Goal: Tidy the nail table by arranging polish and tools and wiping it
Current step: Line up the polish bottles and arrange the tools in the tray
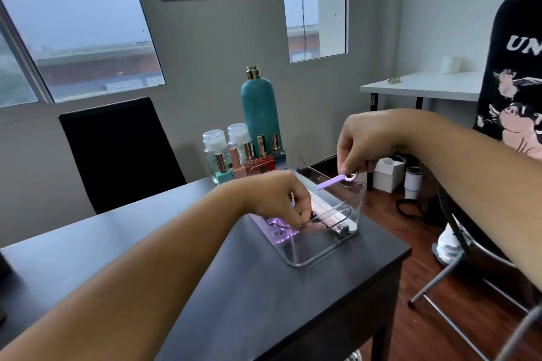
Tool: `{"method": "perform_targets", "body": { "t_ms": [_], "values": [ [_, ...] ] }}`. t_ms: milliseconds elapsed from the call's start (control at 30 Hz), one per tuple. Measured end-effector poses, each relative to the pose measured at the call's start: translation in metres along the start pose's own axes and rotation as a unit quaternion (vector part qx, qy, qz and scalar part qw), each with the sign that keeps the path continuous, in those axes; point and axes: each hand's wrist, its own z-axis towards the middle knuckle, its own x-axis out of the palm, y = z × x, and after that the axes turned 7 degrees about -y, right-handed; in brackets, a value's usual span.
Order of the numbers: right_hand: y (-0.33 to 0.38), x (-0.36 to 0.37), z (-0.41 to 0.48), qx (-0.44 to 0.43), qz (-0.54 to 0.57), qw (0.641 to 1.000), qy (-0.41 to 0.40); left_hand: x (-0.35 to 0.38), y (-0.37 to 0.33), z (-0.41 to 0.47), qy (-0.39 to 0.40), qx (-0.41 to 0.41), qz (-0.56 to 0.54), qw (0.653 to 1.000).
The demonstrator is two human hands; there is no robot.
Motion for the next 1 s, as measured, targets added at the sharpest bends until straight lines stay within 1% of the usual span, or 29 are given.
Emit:
{"method": "perform_targets", "body": {
  "t_ms": [67,200,300,367,500,600,700,767,833,933,1000],
  "values": [
    [0.003,0.002,0.0,-0.014,0.007,1.0,0.015,-0.014,0.005,-0.013,-0.049,-0.001,-0.056,0.997],
    [0.019,0.017,0.004,-0.07,-0.028,0.995,0.07,-0.028,0.029,-0.035,-0.142,-0.049,-0.14,0.979],
    [0.034,0.038,0.009,-0.1,-0.078,0.984,0.123,-0.02,0.039,-0.04,-0.185,-0.072,-0.173,0.965],
    [0.038,0.052,0.011,-0.11,-0.102,0.977,0.15,-0.014,0.041,-0.041,-0.196,-0.075,-0.184,0.96],
    [0.036,0.062,0.012,-0.109,-0.13,0.971,0.168,-0.007,0.041,-0.04,-0.199,-0.08,-0.17,0.962],
    [0.035,0.064,0.012,-0.118,-0.147,0.969,0.158,-0.007,0.037,-0.038,-0.207,-0.089,-0.127,0.966],
    [0.036,0.061,0.012,-0.117,-0.145,0.967,0.171,-0.008,0.029,-0.035,-0.222,-0.088,-0.08,0.968],
    [0.034,0.052,0.012,-0.117,-0.129,0.973,0.15,-0.01,0.021,-0.033,-0.216,-0.088,-0.054,0.971],
    [0.028,0.041,0.012,-0.115,-0.114,0.982,0.098,-0.011,0.012,-0.029,-0.186,-0.095,-0.027,0.978],
    [0.018,0.029,0.009,-0.107,-0.104,0.989,0.001,-0.009,-0.003,-0.022,-0.1,-0.108,0.052,0.988],
    [0.012,0.028,0.009,-0.093,-0.084,0.991,-0.053,-0.007,-0.01,-0.014,-0.037,-0.115,0.103,0.987]
  ]
}}
